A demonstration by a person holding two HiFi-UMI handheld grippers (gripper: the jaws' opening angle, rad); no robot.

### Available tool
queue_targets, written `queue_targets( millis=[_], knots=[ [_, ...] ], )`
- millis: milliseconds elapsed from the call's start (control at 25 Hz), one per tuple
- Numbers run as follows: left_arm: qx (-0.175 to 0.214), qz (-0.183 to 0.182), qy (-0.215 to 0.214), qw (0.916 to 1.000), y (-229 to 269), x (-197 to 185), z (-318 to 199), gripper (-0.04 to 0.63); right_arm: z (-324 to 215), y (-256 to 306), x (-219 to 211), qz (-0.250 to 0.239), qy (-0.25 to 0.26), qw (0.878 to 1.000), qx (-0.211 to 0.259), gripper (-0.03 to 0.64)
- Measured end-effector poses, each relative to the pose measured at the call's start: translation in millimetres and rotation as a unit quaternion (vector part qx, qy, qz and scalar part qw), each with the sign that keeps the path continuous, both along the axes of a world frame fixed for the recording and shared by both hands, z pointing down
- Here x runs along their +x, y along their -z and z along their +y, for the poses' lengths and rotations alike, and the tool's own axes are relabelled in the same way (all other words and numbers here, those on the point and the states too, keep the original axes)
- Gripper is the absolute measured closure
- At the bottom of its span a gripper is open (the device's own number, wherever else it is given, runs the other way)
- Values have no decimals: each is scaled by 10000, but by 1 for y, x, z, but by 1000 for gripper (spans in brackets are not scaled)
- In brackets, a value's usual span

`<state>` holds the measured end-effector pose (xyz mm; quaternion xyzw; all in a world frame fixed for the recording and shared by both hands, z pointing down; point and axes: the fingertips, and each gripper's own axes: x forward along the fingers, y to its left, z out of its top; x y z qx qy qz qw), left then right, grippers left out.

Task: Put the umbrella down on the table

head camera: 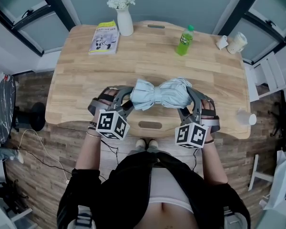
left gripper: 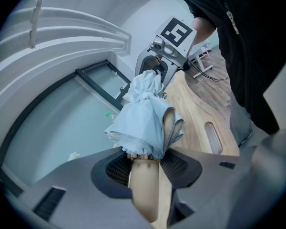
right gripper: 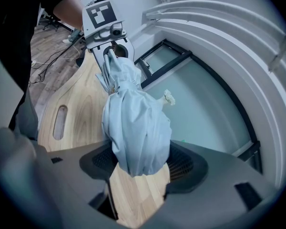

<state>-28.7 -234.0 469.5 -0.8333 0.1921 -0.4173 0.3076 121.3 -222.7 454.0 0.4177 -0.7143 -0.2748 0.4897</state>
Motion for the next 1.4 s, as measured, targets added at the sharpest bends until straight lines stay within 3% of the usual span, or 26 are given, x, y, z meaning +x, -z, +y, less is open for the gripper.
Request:
queue_targets(
  millis=[1400],
  knots=[
    [-607, 16, 39, 9981, -49, -5, -8, 420, -12, -51, -6, 104, 113, 9987, -496, 302]
  ],
)
